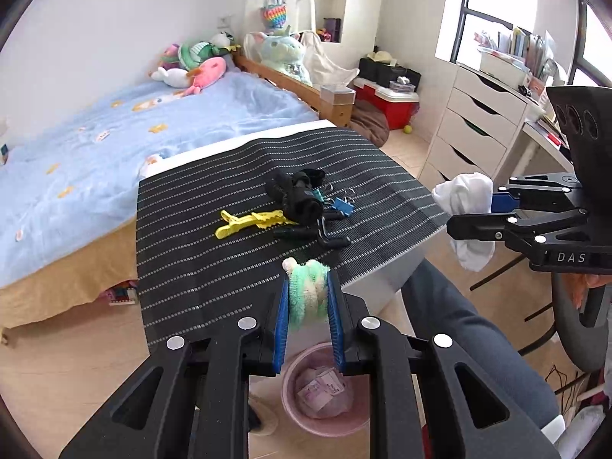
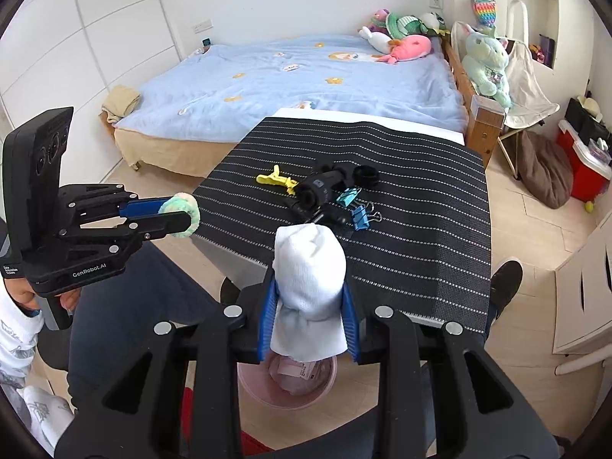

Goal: Collect trash
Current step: 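Carry the sock over the bin and open the right gripper while the left carries scrunchies, then open the left gripper over the pink bin to drop the green scrunchies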

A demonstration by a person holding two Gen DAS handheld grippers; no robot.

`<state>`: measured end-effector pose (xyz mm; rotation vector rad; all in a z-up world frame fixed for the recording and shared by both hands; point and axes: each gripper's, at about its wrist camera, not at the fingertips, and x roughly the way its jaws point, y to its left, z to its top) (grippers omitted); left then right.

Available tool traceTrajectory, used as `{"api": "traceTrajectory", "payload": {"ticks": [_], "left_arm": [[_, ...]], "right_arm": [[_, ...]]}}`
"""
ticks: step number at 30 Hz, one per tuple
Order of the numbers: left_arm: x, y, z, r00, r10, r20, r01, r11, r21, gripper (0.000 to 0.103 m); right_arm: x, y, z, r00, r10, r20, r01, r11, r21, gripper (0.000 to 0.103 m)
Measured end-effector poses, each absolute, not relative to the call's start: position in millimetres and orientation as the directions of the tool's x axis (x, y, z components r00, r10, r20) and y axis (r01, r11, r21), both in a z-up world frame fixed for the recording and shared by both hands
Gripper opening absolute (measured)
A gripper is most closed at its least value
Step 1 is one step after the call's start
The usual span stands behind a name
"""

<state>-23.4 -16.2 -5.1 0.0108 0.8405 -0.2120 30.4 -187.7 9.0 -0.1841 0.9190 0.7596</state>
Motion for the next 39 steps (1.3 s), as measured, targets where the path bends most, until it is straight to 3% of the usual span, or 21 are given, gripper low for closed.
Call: {"api": "traceTrajectory", "payload": {"ticks": [22, 23, 25, 26, 27, 39], "left_arm": [[-67, -20, -31, 0.616, -0.219, -0.756, 0.191, 0.973, -0.126, 0.018], [-67, -19, -31, 0.616, -0.220, -0.757, 0.192, 0.973, -0.127, 0.018], [-66, -19, -31, 0.615, -0.223, -0.757, 0.195, 0.972, -0.128, 0.018], [-66, -20, -30, 0.615, -0.224, -0.756, 0.196, 0.972, -0.128, 0.018], [-66, -20, -30, 0.615, -0.223, -0.756, 0.196, 0.972, -0.127, 0.018], [-65, -26, -36, 0.590, -0.244, -0.770, 0.225, 0.965, -0.134, 0.018]], "right_arm": [[-19, -156, -29, 0.220, 0.547, -0.808, -0.747, 0.627, 0.221, 0.031], [-19, -155, -30, 0.215, 0.548, -0.809, -0.749, 0.623, 0.223, 0.033], [-18, -154, -30, 0.210, 0.547, -0.810, -0.749, 0.623, 0.227, 0.048], [-18, -154, -30, 0.215, 0.547, -0.809, -0.745, 0.627, 0.226, 0.071], [-16, -154, -30, 0.221, 0.547, -0.808, -0.742, 0.632, 0.225, 0.086], [-11, -168, -28, 0.281, 0.505, -0.816, -0.694, 0.694, 0.190, 0.097]]}}
